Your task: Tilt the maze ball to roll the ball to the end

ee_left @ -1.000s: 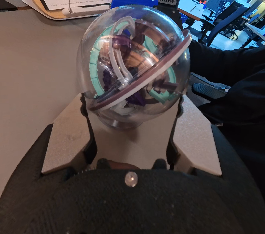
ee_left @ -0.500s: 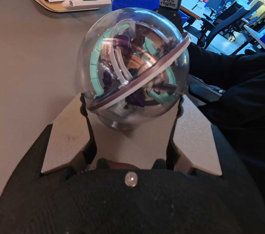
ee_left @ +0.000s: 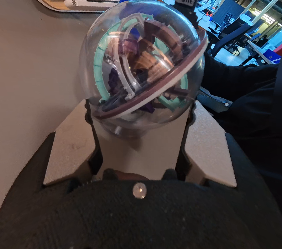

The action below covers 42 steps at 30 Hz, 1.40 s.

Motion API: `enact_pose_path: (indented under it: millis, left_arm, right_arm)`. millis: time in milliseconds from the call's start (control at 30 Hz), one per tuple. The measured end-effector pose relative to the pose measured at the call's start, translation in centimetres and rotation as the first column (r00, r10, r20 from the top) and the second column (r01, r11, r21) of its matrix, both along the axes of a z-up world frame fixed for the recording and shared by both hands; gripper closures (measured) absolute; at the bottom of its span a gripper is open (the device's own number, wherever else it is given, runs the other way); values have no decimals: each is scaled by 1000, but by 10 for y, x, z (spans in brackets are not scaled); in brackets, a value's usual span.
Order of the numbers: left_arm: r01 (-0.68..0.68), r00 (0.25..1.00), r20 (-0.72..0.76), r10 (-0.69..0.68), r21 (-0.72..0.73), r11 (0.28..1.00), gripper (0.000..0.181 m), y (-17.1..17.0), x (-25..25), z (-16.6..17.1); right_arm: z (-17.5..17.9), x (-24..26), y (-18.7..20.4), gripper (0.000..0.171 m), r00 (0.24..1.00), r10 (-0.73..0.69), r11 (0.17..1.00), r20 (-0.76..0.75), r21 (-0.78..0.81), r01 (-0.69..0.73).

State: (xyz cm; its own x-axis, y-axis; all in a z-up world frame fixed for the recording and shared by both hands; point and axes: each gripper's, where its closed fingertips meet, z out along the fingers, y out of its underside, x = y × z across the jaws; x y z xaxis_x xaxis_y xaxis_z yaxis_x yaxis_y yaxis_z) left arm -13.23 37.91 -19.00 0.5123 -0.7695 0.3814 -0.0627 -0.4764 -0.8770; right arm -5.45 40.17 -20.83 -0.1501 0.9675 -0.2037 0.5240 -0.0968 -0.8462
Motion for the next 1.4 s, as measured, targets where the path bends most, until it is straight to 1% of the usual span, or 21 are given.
enact_pose_path:
  millis: [233, 367, 600, 867, 1100, 1233, 1333, 1400]
  left_arm:
    - [0, 1000, -6, 0, -2, 1000, 54, -4, 9, -5]
    - [-6, 997, -76, 7, 4, 1000, 55, -3, 14, -19]
    - [-23, 985, -170, 35, 73, 997, 57, 1, 15, -24]
    - [-62, 967, -231, 103, 180, 982, 59, -2, 7, -11]
    - [-60, 959, -256, 121, 235, 970, 59, -7, 4, 4]
    - [-68, 955, -257, 145, 286, 956, 60, -11, -1, 20]
    - [-67, 935, -308, 175, 332, 941, 61, -10, -4, 24]
    - [-53, 915, -357, 191, 362, 931, 61, -8, -5, 22]
  right_arm:
    - [15, 5, 0, 79, 999, -19, 999, -26, 38, 20]
    - [14, 8, 4, 76, 999, -35, 997, -23, 63, 36]
    - [17, 11, 9, 77, 998, -42, 993, -52, 104, 47]
    - [14, 9, 9, 78, 998, -38, 996, -50, 82, 42]
    - [12, 11, 14, 75, 998, -46, 995, -49, 89, 50]
    - [8, 14, 15, 71, 998, -30, 993, -47, 111, 35]
    - [-1, 14, 14, 59, 1000, -12, 992, -26, 129, 15]
    - [-7, 11, 19, 55, 1000, -19, 985, -22, 171, 22]
